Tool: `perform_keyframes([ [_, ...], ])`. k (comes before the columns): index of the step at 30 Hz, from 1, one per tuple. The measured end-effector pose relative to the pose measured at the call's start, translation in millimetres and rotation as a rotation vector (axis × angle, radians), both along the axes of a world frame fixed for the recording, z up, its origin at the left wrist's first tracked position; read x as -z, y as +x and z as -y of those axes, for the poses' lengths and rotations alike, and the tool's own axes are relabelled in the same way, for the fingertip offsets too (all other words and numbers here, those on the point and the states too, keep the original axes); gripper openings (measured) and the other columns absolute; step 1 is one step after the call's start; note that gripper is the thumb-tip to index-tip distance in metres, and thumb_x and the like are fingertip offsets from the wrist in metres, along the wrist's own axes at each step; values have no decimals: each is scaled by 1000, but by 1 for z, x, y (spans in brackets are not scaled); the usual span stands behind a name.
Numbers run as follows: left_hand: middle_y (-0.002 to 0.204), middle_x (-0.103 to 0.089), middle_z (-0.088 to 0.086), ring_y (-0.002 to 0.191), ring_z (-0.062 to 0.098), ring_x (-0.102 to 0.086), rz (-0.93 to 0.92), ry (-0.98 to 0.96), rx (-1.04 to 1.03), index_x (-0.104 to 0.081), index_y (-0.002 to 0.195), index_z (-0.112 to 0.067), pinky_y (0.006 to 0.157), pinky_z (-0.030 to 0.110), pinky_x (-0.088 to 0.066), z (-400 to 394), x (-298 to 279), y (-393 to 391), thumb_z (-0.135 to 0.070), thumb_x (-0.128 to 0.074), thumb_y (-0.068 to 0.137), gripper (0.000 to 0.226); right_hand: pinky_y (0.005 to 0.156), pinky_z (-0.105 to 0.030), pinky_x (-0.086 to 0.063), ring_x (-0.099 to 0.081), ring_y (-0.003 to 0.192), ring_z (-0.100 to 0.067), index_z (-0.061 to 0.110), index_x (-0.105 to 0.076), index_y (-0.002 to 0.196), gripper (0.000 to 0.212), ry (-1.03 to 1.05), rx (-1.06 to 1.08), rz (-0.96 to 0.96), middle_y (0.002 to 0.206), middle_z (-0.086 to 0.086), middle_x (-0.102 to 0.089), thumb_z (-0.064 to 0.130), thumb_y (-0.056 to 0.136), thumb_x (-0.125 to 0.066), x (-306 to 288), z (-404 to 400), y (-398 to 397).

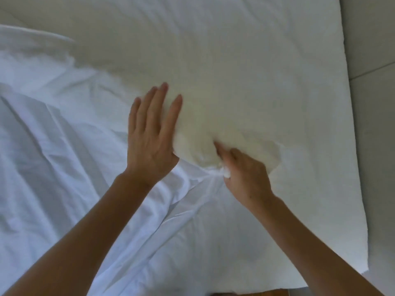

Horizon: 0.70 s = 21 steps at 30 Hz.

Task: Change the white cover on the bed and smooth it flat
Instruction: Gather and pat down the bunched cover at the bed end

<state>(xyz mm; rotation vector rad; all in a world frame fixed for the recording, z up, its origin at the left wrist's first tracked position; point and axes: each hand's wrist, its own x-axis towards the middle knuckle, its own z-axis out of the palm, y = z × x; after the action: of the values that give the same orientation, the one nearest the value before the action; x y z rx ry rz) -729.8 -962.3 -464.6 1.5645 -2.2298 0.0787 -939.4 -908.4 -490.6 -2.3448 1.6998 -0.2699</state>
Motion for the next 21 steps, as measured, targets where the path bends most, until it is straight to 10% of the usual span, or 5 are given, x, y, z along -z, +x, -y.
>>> perform_keyframes([
  [8, 89, -56, 14, 75, 32, -53, 274, 298, 57, -57, 103, -12, 65, 41, -40, -29, 23, 22, -1, -61, 71, 34, 58, -35, -48, -57, 74, -26, 12, -67, 113, 40, -59, -78, 176, 84, -4, -62, 43, 91, -55, -15, -17, 7],
  [13, 116, -55, 20, 98, 37, -55, 365, 465, 114, -51, 126, -2, 82, 45, -44, -61, 35, 32, -20, -76, 66, 67, 103, -41, -34, -42, 126, -32, 16, -26, 150, 100, 413, 21, -26, 142, -12, -43, 54, 71, -74, -17, 43, 30],
  [16, 130, -52, 25, 116, 43, -52, 161, 522, 162, -52, 130, 1, 95, 53, -48, -76, 21, 38, 0, -51, 74, 56, 93, -40, -41, -50, 117, -32, 17, -26, 146, 100, 595, 85, -71, 132, -11, -49, 53, 68, -77, -11, 56, 43],
  [19, 126, -58, 17, 109, 36, -58, -62, 457, 17, -60, 121, -4, 70, 48, -58, -66, -5, 49, 14, -47, 66, 60, 67, -35, -43, -60, 89, -32, 11, -49, 122, 66, 301, 106, -141, 101, -10, -59, 36, 69, -77, -11, 23, 64],
  [21, 140, -47, 21, 127, 38, -47, 115, 345, 3, -48, 137, -6, 97, 52, -47, -54, -20, 58, 11, -44, 71, 68, 52, -32, -41, -58, 70, -31, 10, -53, 107, 60, 122, 115, -161, 83, -10, -57, 23, 55, -82, -8, -22, 80],
])
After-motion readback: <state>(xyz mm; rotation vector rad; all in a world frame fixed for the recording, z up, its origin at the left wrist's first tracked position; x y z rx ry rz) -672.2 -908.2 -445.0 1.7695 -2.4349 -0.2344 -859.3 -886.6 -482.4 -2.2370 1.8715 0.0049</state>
